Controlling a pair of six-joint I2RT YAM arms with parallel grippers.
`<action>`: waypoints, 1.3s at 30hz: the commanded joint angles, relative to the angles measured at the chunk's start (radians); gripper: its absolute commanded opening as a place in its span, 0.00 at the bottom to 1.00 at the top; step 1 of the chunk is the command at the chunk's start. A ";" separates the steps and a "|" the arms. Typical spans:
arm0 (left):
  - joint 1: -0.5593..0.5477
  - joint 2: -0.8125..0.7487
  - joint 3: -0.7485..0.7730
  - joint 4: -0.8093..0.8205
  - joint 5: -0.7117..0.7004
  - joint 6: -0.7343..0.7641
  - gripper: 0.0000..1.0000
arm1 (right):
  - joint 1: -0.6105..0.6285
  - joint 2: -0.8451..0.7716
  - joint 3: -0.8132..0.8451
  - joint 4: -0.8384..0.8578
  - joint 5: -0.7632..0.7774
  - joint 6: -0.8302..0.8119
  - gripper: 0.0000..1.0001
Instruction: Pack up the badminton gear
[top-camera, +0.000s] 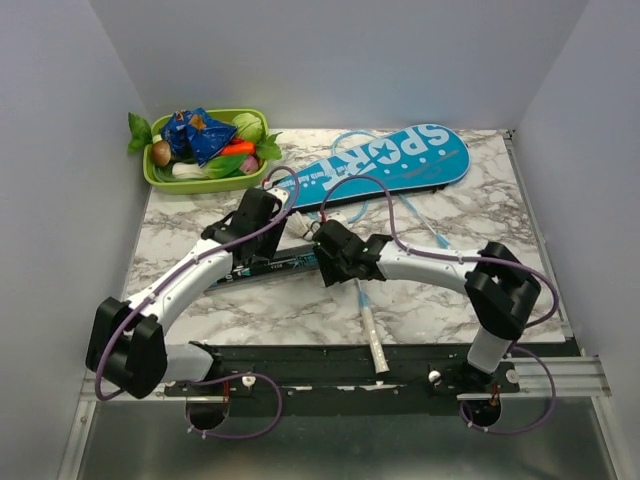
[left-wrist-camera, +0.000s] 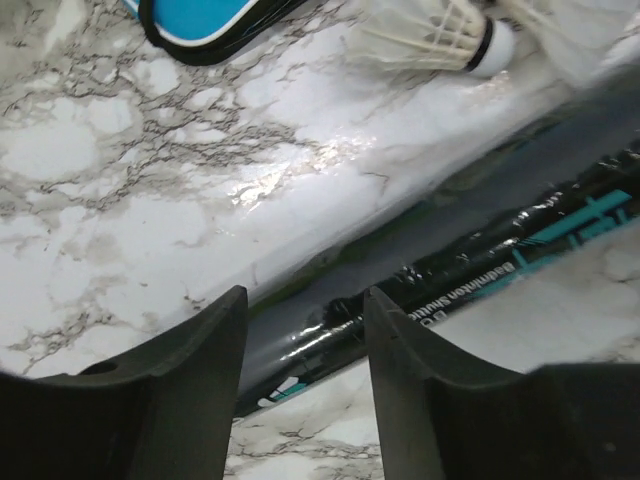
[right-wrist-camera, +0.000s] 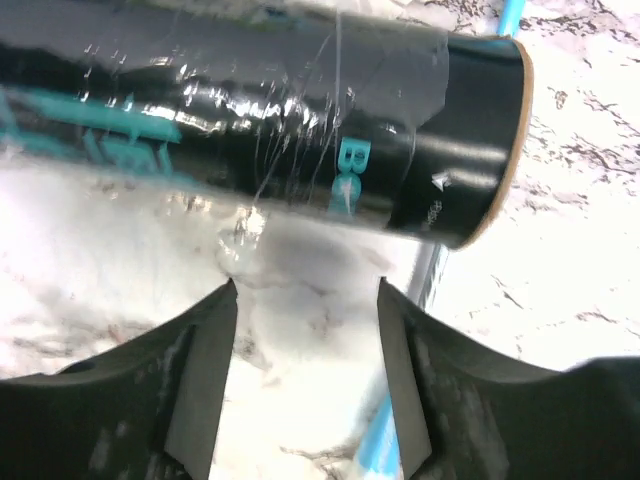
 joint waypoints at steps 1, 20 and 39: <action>-0.005 -0.063 -0.035 0.083 0.196 0.092 0.61 | -0.003 -0.156 -0.051 -0.081 -0.089 -0.021 0.73; -0.101 0.115 0.105 0.089 0.508 0.392 0.73 | 0.009 -0.698 -0.185 -0.394 -0.396 -0.107 0.98; -0.158 0.348 0.192 0.059 0.509 0.467 0.75 | 0.008 -0.770 -0.255 -0.354 -0.429 -0.073 1.00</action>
